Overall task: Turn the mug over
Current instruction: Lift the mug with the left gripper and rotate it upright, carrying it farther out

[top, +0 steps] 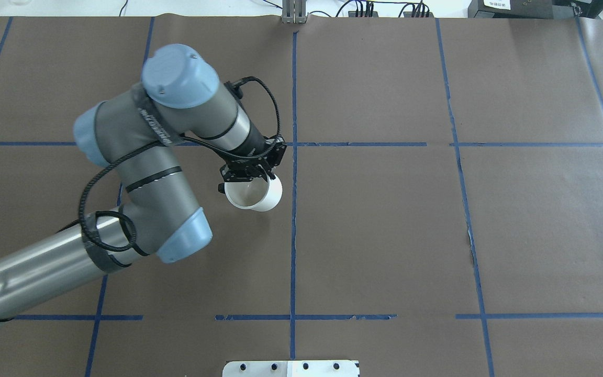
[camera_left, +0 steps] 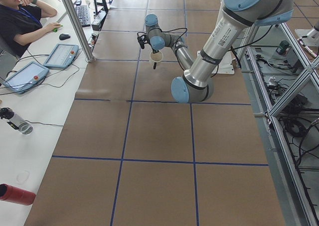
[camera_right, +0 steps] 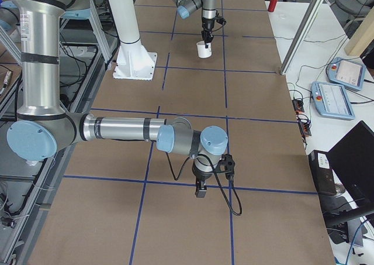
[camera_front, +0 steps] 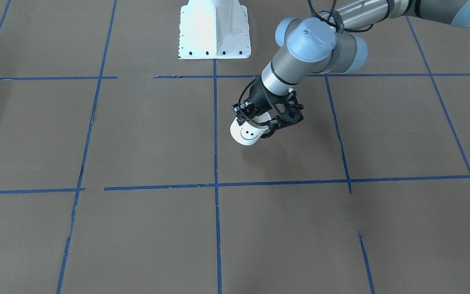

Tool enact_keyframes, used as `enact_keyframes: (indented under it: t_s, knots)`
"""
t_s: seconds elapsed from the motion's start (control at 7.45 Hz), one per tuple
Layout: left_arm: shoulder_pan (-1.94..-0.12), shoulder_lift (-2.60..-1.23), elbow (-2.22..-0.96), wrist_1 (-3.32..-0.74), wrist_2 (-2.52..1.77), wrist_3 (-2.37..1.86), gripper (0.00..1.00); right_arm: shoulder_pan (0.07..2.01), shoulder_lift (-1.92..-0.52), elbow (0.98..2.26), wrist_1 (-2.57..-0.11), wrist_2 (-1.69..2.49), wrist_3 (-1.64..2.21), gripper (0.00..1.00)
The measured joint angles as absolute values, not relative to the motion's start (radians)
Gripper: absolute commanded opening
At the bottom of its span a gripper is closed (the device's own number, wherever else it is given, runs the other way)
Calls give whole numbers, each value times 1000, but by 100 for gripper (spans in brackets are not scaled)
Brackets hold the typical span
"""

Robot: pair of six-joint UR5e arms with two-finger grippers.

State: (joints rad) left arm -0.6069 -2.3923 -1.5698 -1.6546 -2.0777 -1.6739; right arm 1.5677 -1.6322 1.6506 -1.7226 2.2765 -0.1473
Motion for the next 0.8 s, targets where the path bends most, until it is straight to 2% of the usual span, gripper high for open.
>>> enact_keyframes:
  t_s: [0.27,0.54,0.67,0.8]
  knots:
    - [-556,-2501,-1488,-1531,-2052,-1659,0,1568,-1632,1651,-1723,2276,-147,100]
    - [-505,-2521,-1450,-1514,-2051,-1654,0,1568,-1632,1651,-1723,2276,-147,100]
    - [-490,-2521,-1440,-1514,-2054,-1652,33,1568,-1632,1651,-1723,2276,-147,100]
    - [-483,-2522,-1438,-1514,-2054,-1651,87,1568,-1632,1651,-1723,2276,-147,100]
